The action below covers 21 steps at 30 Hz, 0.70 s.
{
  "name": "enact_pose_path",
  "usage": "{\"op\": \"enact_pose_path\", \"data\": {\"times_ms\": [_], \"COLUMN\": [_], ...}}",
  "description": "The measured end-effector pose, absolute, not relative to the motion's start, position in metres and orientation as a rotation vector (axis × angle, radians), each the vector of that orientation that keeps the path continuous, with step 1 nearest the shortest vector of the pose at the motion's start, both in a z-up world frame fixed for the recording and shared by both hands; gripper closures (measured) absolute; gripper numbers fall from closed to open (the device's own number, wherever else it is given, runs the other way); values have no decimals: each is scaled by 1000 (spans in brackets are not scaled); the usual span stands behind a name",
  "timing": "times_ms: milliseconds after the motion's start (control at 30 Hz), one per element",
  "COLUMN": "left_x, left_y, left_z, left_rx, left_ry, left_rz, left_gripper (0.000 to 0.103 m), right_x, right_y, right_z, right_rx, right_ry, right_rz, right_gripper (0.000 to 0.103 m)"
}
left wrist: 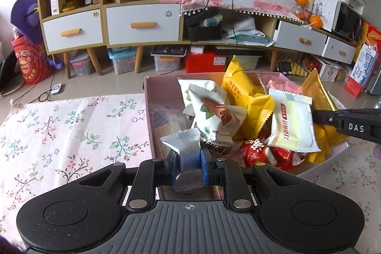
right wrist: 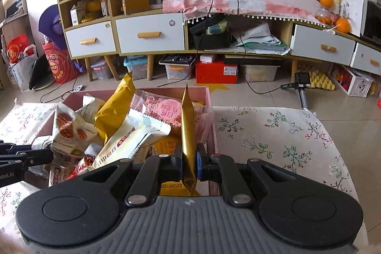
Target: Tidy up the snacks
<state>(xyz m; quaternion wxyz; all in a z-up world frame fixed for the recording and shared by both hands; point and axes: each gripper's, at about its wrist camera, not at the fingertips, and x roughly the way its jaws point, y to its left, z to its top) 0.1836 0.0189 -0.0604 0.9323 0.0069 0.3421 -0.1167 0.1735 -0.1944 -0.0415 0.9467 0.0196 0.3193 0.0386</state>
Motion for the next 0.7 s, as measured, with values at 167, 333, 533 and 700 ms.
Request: {"op": "enact_pose_path", "data": {"times_ms": [167,333,533,700], "left_x": [177,165,143,122], "left_y": [22,21,15,19], "left_z": [-59,-52,-36,-21], "left_rx": [6,-29,-21,-17], "left_ry": [685,695,686,717], "left_rz": [-254,-294,-280,-235], "left_gripper": [67,37,15,7], "right_x": [168,158,143,129], "right_y": [-202,-201,-203,-207], "right_z": [-36,-29,-19,-8], "right_rx": [99,95,89,118], "right_ry": [636,616,627,654], "right_rz": [76,92,92,78], "right_gripper": [67,44,26,14]}}
